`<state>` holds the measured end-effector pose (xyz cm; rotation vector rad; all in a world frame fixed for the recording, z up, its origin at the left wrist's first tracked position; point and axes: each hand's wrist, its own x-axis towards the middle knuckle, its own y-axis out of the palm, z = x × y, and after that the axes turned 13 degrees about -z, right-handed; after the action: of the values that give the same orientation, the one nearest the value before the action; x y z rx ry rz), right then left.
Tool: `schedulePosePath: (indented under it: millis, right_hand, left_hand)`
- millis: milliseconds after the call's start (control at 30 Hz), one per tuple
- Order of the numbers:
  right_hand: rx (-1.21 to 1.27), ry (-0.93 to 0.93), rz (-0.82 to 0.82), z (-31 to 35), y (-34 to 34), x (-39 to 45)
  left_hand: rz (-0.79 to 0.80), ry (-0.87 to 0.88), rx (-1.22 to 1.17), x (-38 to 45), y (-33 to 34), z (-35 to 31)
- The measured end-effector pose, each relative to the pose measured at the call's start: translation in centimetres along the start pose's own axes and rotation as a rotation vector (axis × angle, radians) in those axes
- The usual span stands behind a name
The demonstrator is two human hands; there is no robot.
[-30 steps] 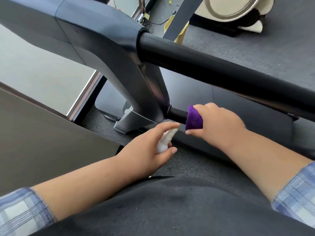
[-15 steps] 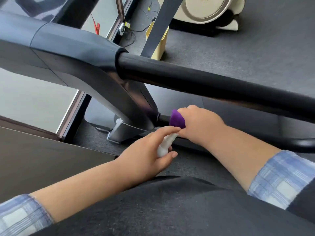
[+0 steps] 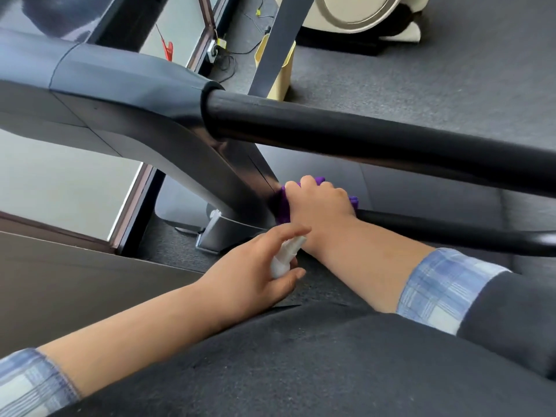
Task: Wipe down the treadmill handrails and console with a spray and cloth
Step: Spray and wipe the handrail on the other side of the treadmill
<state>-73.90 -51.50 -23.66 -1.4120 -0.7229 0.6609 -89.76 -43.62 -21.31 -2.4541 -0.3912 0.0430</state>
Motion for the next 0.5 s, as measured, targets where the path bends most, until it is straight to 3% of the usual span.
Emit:
schedulePosePath:
  millis: [267,500]
  right_hand:
    - [0.051,-0.059,0.012,-1.7,-0.5,-0.6]
    - [0.010,-0.056,-0.015,-7.0,-2.0,-4.6]
  left_hand:
    - [-0.021,0.013,-0.030,0.9,3.0,-2.7]
    - [-0.097,-0.019,-0.119,-0.5,8.3,-5.0]
